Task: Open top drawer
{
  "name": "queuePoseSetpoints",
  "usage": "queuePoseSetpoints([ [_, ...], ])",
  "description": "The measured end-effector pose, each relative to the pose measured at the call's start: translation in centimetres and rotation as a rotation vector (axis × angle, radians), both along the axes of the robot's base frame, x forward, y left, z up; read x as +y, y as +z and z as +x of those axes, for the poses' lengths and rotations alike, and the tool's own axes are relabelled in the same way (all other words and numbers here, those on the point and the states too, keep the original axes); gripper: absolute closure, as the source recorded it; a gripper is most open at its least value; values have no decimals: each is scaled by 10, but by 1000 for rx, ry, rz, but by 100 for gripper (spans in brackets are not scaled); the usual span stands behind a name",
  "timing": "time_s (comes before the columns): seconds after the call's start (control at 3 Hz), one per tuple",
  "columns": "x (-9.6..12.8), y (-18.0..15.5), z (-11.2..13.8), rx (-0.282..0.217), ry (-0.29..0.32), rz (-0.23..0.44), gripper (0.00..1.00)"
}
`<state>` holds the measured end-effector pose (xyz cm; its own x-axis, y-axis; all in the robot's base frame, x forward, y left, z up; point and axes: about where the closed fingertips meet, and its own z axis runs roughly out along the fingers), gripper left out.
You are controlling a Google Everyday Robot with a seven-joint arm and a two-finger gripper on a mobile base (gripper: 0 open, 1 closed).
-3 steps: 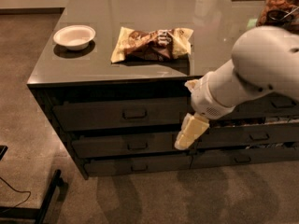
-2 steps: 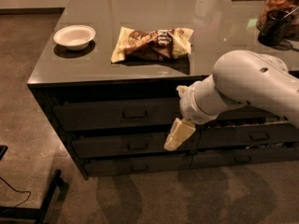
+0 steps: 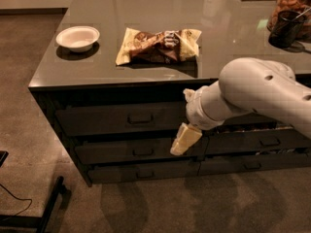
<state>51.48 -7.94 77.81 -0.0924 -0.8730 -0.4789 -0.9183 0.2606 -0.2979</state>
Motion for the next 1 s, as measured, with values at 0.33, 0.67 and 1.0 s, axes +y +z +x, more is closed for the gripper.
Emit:
queuePoseSetpoints([
  [0.33, 5, -16, 20, -40, 8, -2, 0],
  [0.67, 11, -32, 37, -55, 26, -6, 0],
  [1.0, 17, -47, 55, -57, 50, -23, 0],
])
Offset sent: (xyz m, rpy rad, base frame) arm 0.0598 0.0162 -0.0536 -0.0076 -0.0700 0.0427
